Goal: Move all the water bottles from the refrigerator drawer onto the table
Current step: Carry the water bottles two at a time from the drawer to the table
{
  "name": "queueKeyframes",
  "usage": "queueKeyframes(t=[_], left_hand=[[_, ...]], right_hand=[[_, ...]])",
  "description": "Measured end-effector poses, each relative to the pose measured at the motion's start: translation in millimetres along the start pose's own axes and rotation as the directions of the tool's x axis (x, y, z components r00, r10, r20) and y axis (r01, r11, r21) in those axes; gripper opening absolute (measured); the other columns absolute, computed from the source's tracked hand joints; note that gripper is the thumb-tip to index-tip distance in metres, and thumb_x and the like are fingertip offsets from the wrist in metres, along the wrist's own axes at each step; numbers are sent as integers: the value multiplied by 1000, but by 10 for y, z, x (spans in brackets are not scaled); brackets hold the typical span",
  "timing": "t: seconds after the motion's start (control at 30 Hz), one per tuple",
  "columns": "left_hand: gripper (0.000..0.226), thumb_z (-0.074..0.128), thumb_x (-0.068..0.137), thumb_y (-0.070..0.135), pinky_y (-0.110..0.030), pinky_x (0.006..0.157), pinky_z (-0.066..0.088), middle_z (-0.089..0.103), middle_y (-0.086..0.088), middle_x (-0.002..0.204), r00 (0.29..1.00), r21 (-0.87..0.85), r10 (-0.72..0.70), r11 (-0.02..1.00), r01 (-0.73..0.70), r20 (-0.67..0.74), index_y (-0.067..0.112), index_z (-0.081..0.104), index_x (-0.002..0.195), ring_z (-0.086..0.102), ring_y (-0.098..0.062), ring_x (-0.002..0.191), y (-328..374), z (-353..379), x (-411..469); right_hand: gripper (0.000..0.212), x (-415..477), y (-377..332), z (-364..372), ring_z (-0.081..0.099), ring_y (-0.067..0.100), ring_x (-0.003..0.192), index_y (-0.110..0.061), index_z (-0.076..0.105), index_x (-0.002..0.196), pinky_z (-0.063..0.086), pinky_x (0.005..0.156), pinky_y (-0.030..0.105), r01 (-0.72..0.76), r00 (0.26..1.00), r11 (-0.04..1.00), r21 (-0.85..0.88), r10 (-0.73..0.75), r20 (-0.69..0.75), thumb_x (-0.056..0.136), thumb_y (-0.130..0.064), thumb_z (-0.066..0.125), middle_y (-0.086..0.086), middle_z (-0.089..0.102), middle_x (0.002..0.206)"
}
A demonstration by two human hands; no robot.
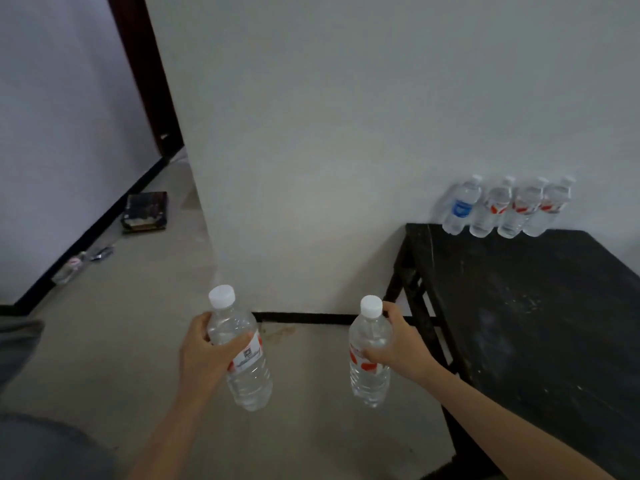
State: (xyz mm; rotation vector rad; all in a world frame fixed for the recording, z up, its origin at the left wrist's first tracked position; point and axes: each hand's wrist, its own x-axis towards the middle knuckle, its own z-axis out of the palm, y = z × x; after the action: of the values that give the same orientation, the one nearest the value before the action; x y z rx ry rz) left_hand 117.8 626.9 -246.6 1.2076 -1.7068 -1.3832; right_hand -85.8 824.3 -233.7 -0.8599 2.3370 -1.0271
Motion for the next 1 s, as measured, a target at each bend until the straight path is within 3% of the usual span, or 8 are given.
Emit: queueKeyframes(t=[0.13,0.27,0.43,0.53,0.6,0.87,1.0], left_hand=[[61,77,49,34,-45,70,54,62,2,89,998,-13,44,999,-44,46,22,50,102,63,-22,80,133,205,585],[62,83,51,33,-43,72,53,62,1,89,990,-31,38,999,-34,135,22,51,103,63,-24,82,146,538,905],[78,72,35,54,-47,73,53,62,-3,92,958,-29,17,1000,-9,288,22,49,103,62,-24,82,160,1098,1071],[68,86,53,29,-46,72,54,62,-7,97,930,-2,25,1000,-26,366,16,51,109,62,-27,86,228,1463,1102],[62,84,61,18,-43,70,54,62,-10,99,920,-3,52,998,-55,388,13,51,113,62,-27,85,273,1716,1144],[55,81,64,11,-36,74,51,64,-9,102,905,-75,151,988,-131,399,12,53,110,63,-26,90,602,2611,1410],[51,81,65,11,-37,75,49,61,-6,99,908,-50,186,982,-180,375,18,50,105,61,-24,88,738,3027,1506]], right_hand=[[75,248,-184,33,57,15,102,-20,34,128,52,88,33,-37,995,996,84,45,-94,68,-25,80,-7,54,105],[75,370,-158,-85,57,10,95,-20,34,127,52,84,28,-110,977,986,126,130,-169,67,-23,80,-13,53,101],[78,486,43,-382,57,14,105,-22,32,130,52,89,37,-204,939,972,117,228,-259,68,-25,79,-6,55,112],[79,522,228,-602,56,14,103,-22,30,131,51,86,33,-255,909,957,136,285,-303,69,-21,78,-8,53,108],[78,577,393,-773,57,14,101,-23,31,131,53,85,33,-280,890,948,152,316,-329,69,-22,79,-5,54,110],[72,1056,944,-1410,57,16,96,-21,32,129,53,84,35,-294,861,937,189,345,-374,72,-26,76,-9,52,98],[72,1281,1196,-1761,57,17,101,-25,31,129,52,86,35,-263,860,941,213,329,-389,72,-28,76,-5,53,108]])
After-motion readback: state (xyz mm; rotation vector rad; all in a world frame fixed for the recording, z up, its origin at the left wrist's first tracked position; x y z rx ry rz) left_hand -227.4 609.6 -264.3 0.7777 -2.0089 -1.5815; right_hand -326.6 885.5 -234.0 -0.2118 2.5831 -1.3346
